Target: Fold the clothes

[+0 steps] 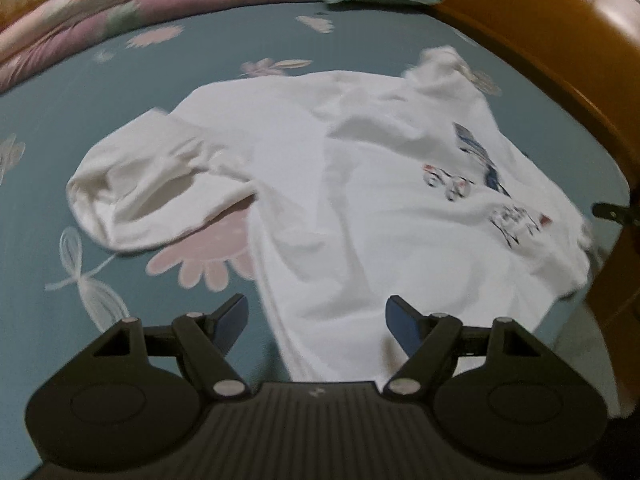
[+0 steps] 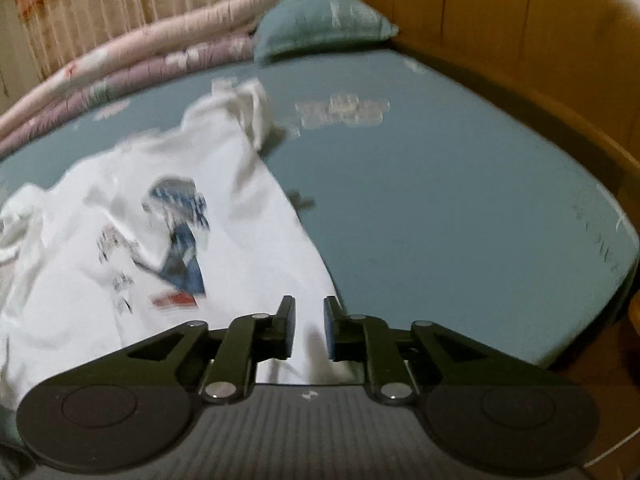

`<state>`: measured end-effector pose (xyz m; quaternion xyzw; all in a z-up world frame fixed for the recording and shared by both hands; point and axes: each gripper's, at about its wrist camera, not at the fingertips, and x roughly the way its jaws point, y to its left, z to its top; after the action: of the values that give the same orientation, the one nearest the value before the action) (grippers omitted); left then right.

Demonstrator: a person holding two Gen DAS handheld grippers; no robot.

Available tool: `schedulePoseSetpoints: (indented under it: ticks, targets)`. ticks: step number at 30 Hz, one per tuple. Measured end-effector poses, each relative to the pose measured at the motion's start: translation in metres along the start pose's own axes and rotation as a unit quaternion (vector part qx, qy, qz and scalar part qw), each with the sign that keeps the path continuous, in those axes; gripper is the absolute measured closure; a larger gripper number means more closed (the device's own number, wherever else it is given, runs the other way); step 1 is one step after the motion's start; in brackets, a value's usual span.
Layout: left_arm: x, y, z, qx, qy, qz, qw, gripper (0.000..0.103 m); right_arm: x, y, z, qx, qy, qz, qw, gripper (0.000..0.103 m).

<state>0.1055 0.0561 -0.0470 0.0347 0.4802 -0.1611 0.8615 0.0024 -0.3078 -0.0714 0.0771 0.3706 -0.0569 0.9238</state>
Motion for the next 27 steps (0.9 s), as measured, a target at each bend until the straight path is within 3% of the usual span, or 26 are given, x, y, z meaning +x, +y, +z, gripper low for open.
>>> schedulePoseSetpoints:
  ticks: [8,12,18,21,24,26,27]
  targets:
    - [0.013,0.034,0.003,-0.084,-0.01,-0.021,0.9962,0.027,0.008,0.035,0.013,-0.02,0.005,0.078,0.997,0.056]
    - [0.026,0.058,0.01,-0.153,-0.022,-0.053,0.9865,0.027,0.022,0.061,0.018,-0.044,0.019,0.108,0.993,0.048]
    - [0.06,0.104,0.017,-0.282,-0.039,-0.102,0.953,0.027,0.039,0.101,0.024,-0.083,0.032,0.148,0.985,0.043]
    - [0.082,0.127,0.013,-0.343,-0.047,-0.127,0.9294,0.027,0.047,0.118,0.027,-0.096,0.035,0.165,0.981,0.043]
    - [0.093,0.144,0.011,-0.39,-0.079,-0.157,0.904,0.025,0.055,0.127,0.029,-0.101,0.041,0.17,0.979,0.043]
    - [0.101,0.152,0.013,-0.406,-0.097,-0.164,0.8938,0.024,0.061,0.13,0.03,-0.098,0.044,0.172,0.979,0.042]
    - [0.104,0.153,0.015,-0.407,-0.105,-0.161,0.8932,0.024,0.064,0.131,0.03,-0.096,0.047,0.174,0.979,0.042]
